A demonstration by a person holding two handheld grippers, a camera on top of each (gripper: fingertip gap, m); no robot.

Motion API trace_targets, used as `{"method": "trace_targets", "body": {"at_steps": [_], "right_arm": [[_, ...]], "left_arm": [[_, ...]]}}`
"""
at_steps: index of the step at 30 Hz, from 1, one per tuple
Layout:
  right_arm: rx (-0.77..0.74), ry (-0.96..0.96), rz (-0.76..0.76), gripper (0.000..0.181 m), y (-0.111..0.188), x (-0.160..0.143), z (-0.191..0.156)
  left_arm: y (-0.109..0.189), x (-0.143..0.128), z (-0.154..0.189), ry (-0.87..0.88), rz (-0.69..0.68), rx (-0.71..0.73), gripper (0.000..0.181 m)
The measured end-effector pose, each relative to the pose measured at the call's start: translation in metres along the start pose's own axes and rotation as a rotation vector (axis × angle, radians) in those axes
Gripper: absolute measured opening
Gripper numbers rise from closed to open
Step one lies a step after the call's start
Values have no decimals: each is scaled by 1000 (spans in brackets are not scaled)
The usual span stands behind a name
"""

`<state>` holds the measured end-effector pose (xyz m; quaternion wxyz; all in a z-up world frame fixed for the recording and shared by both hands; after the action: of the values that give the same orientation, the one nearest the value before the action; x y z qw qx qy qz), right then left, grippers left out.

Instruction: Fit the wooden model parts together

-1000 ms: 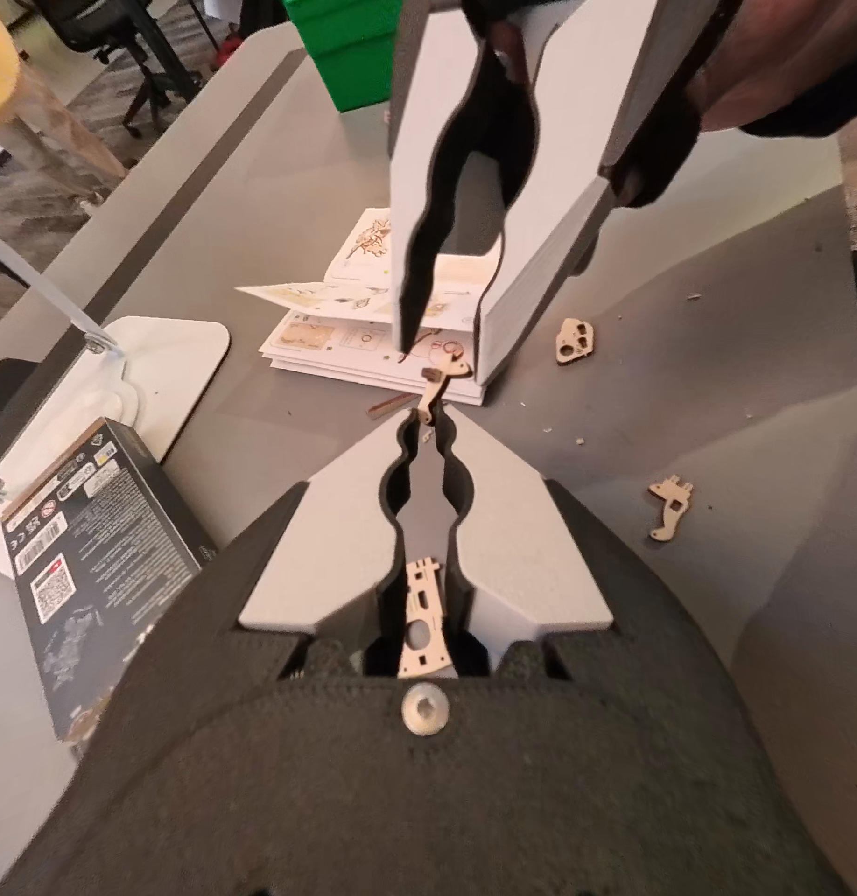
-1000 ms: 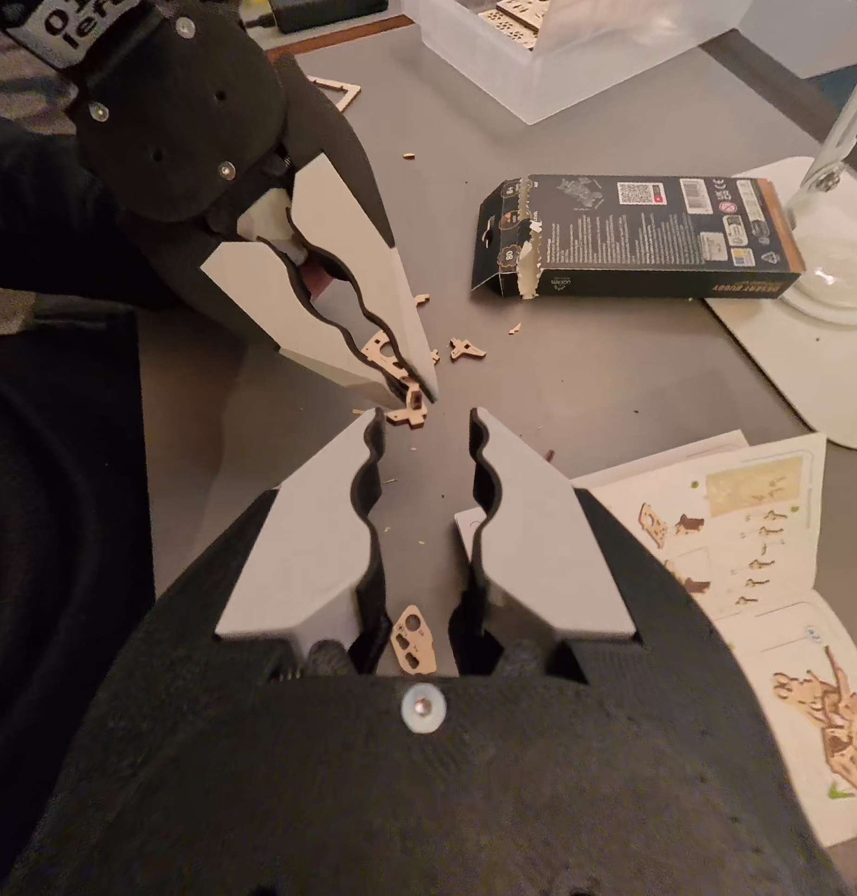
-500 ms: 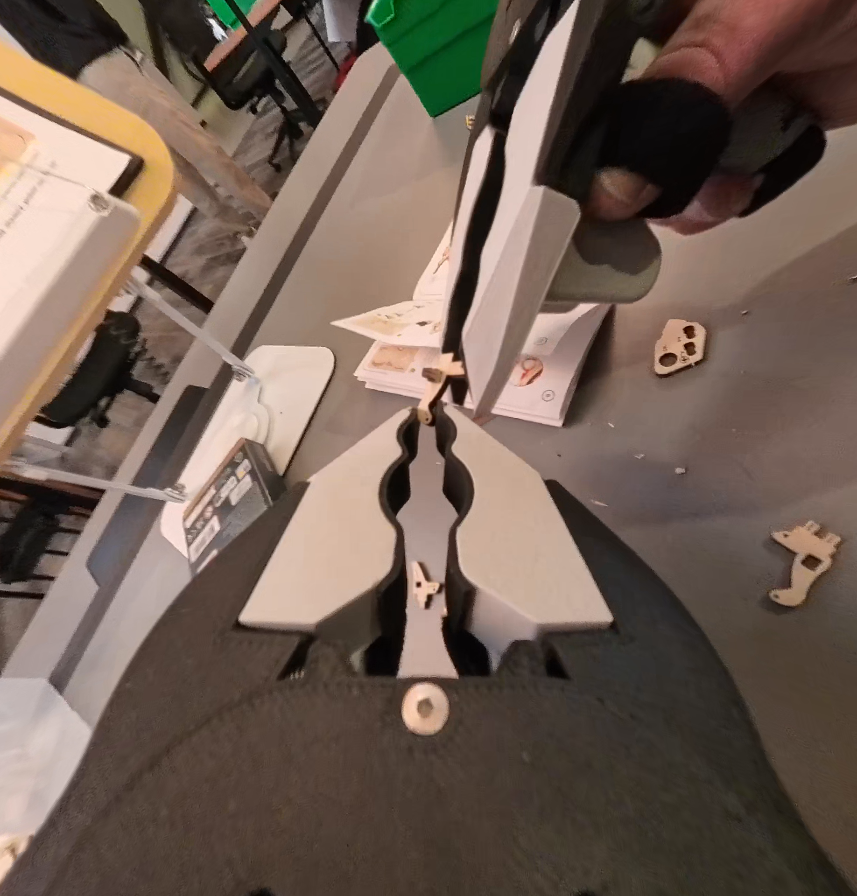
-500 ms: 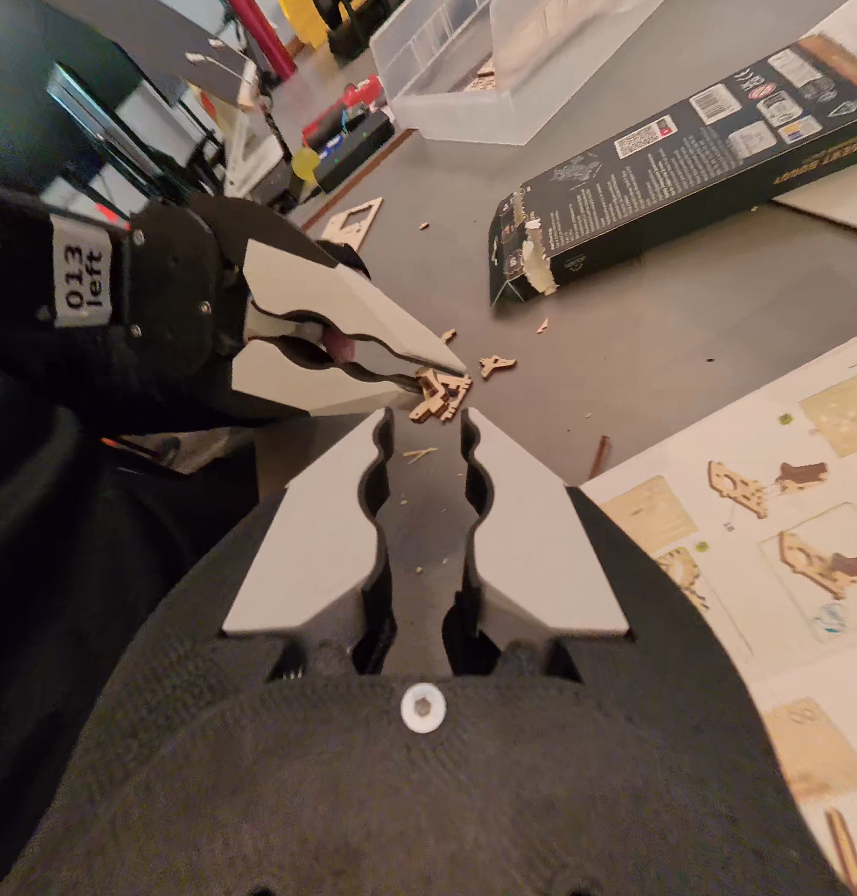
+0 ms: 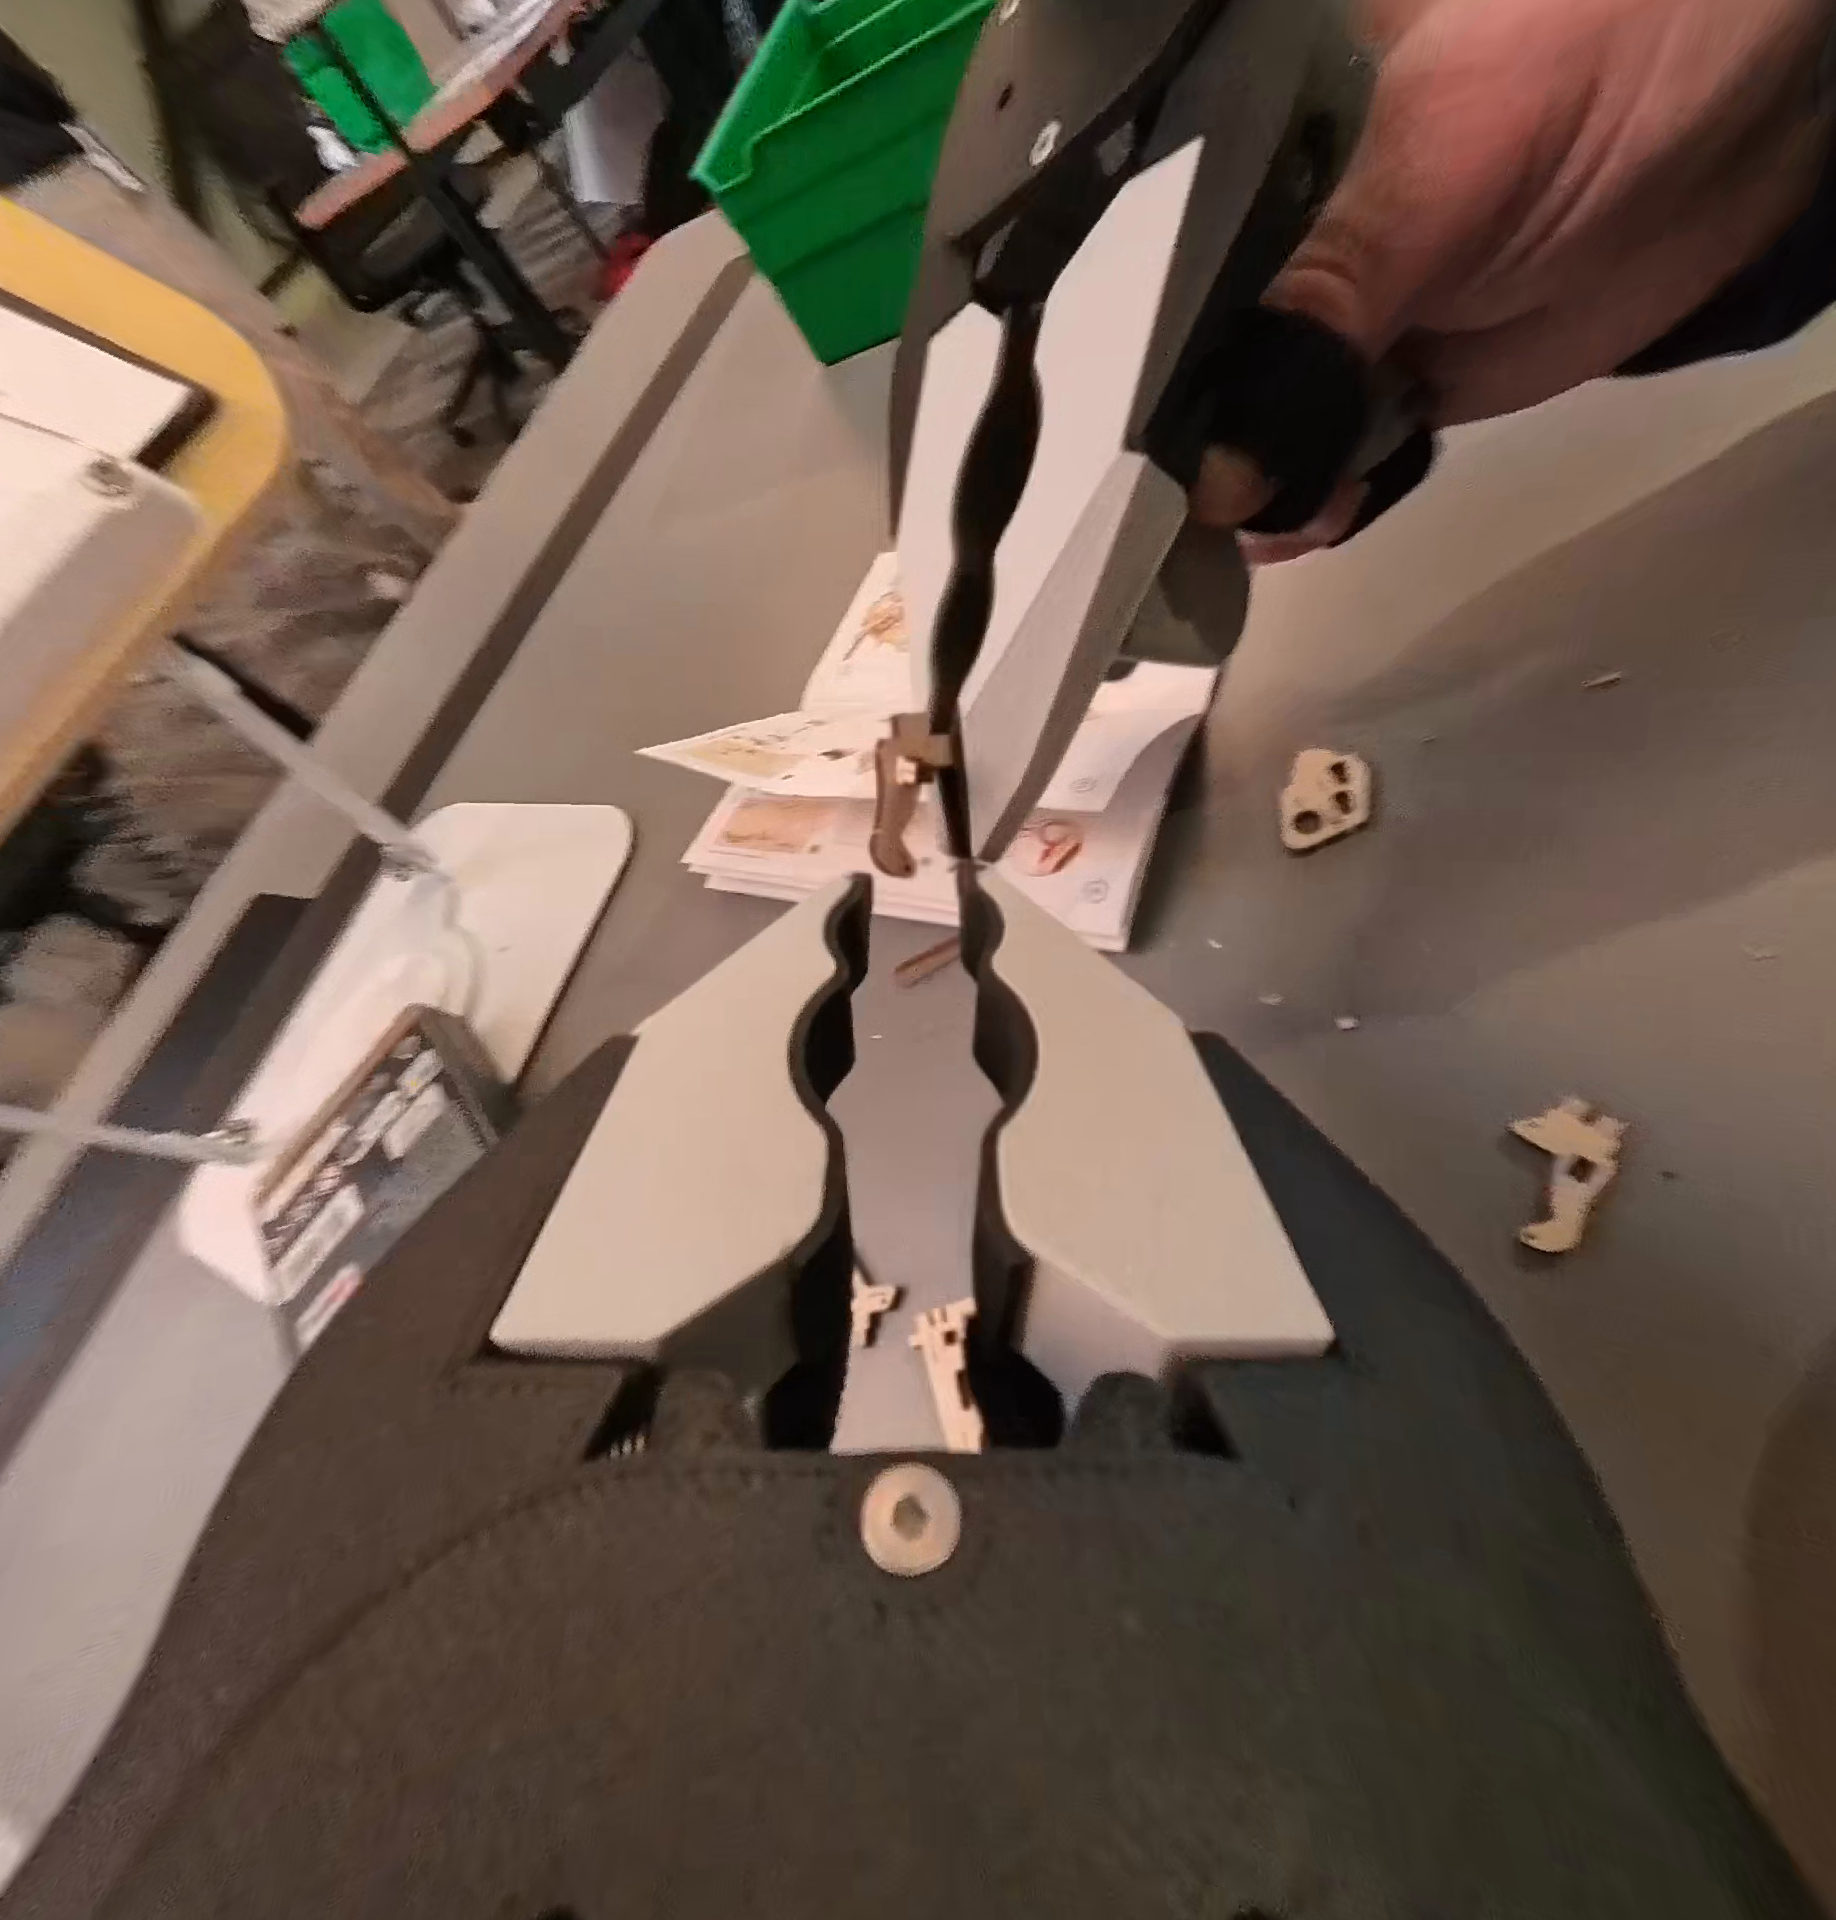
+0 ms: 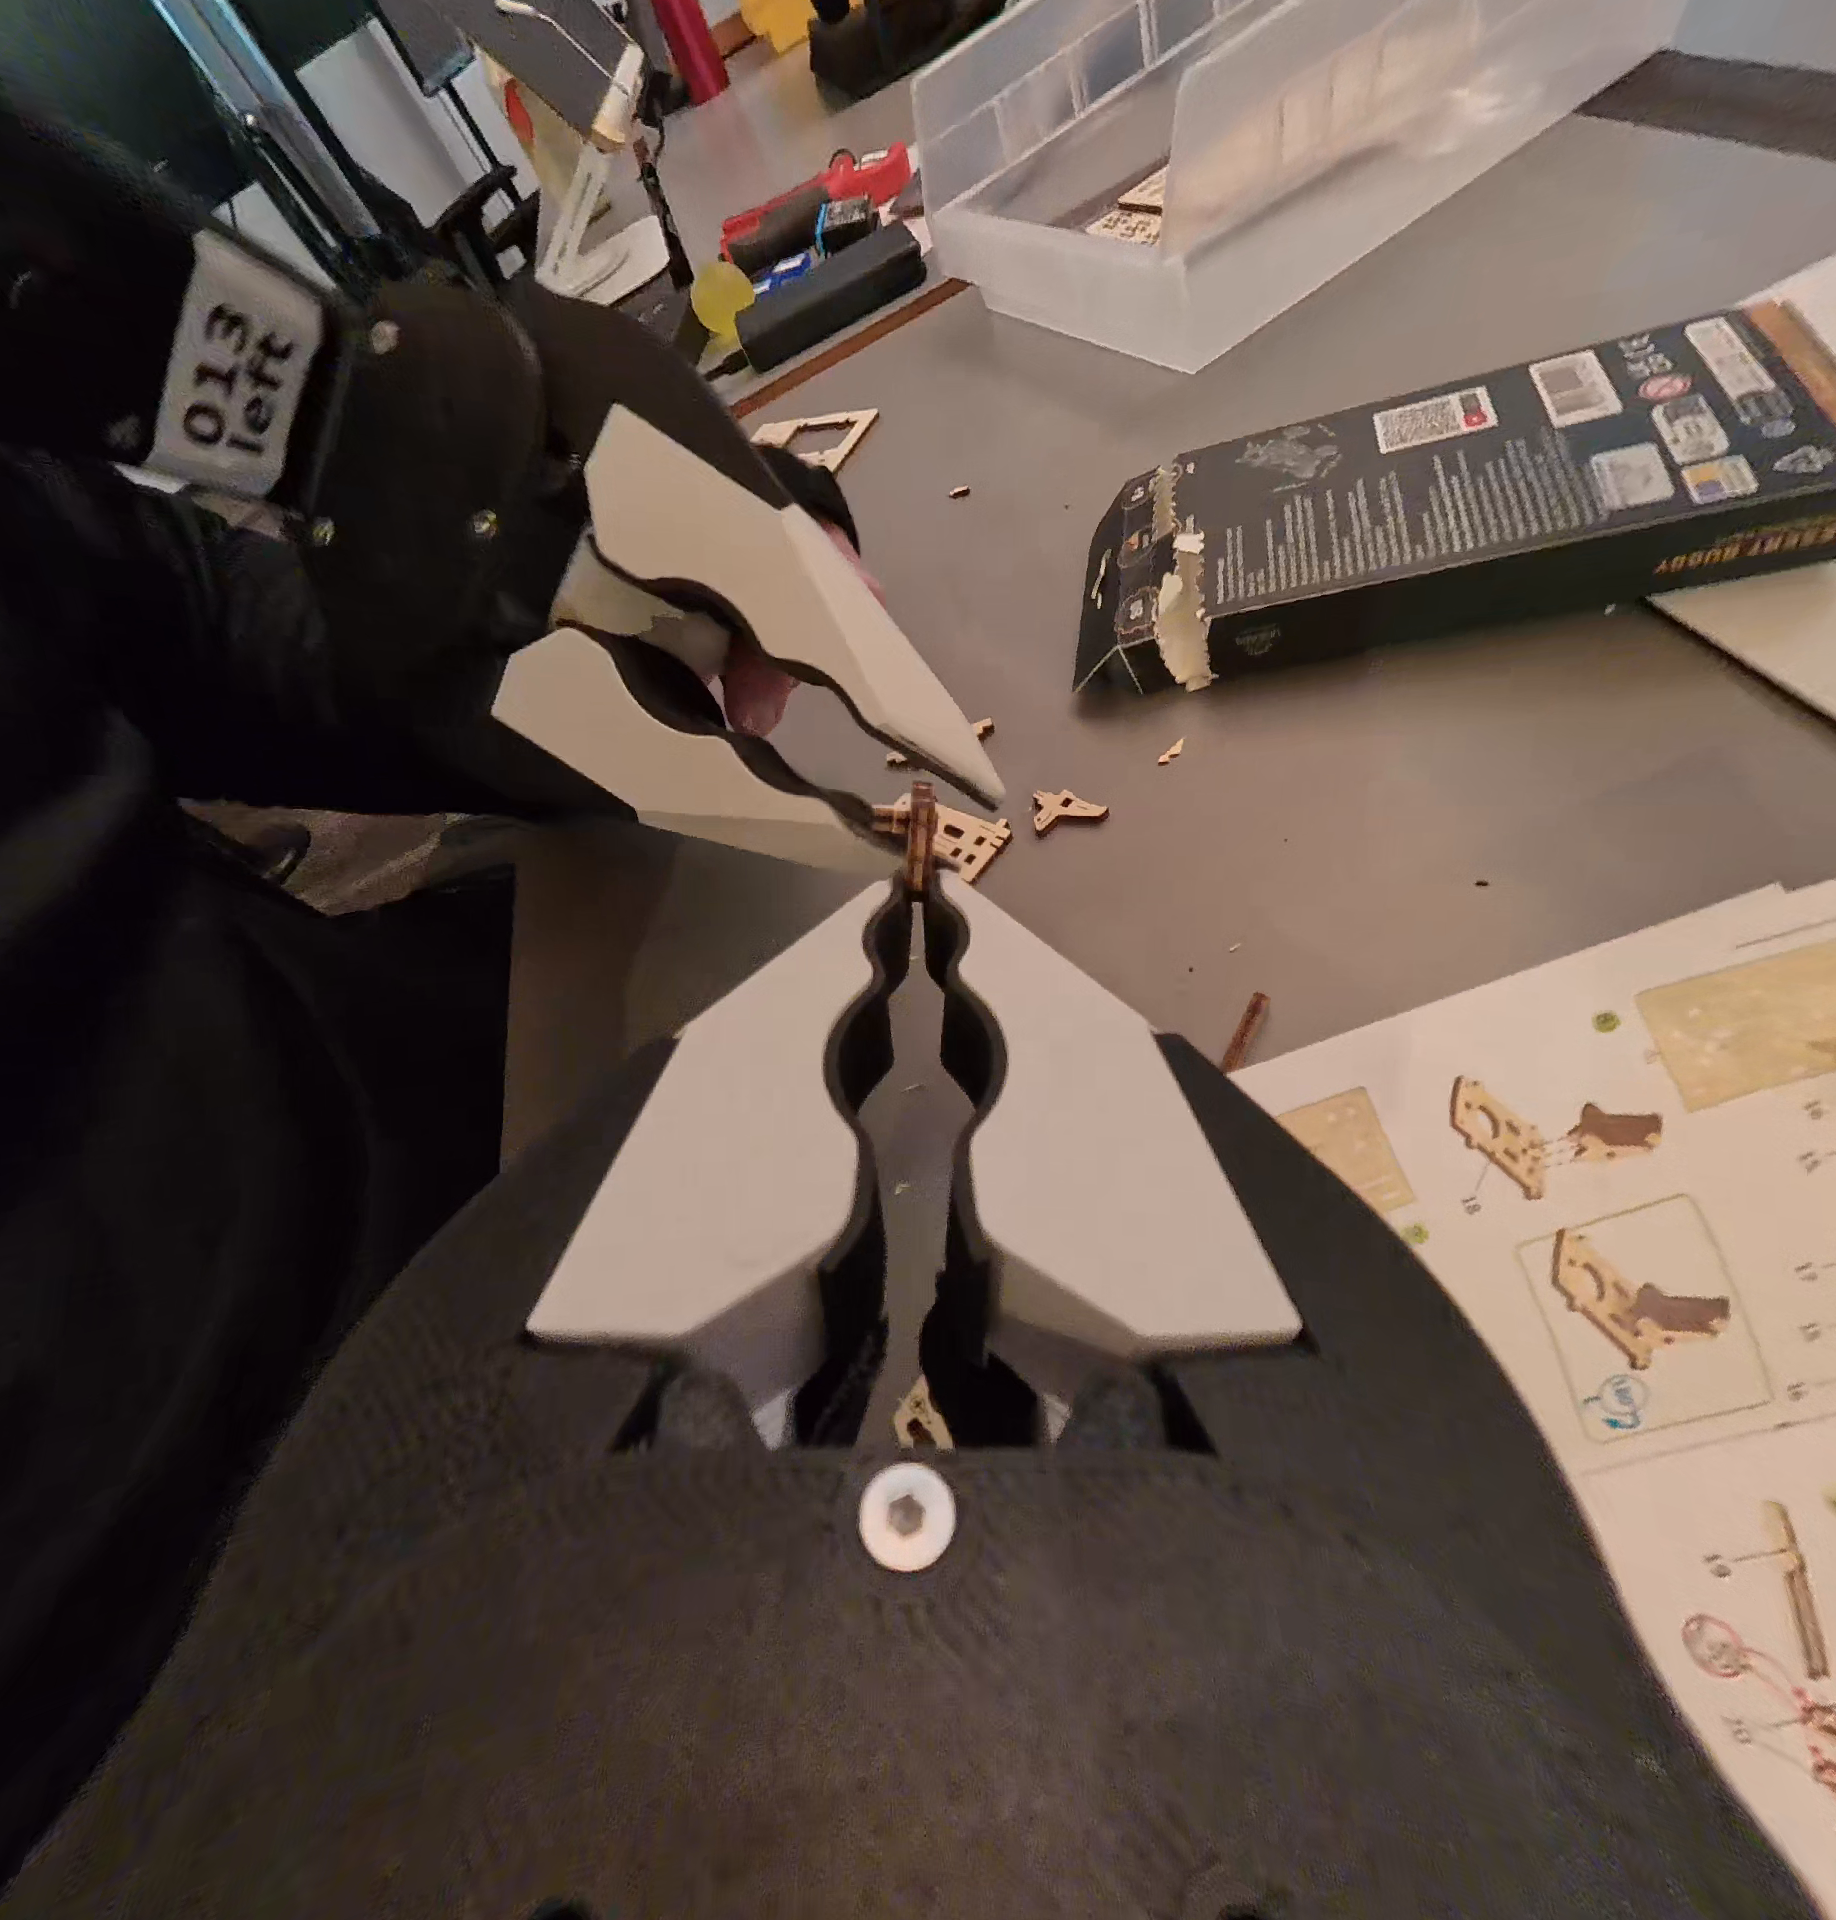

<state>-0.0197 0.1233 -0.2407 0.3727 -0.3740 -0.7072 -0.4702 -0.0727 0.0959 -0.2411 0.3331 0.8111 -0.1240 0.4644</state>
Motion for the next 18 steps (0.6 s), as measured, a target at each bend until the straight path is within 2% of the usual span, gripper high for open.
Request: {"method": "trace_targets", "body": {"at_steps": [4,9,15,18], "right_arm": [[3,116,-31,0,2,2,0],[36,224,-42,0,4,5,-2],[40,327,-46,0,3,5,-5],[4,363,-57,0,2,5,-3]], "left_arm": [[6,4,0,130,44,-189,16],[5,5,0,237,66,-275,10],[9,6,0,258,96,-273,1],[11,7,-1,195,89,-199,1]]}}
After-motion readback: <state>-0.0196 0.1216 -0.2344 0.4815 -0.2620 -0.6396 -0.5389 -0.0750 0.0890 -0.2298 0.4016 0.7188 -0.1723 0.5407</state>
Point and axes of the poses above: each gripper's, where its closed fingertips meet, y back along the fingers, x out of its top, z = x × y across the jaws, the point moved 4 cm from there along y, back along the fingers, and after that the axes turned 4 degrees about y, right-handed, at the moved point
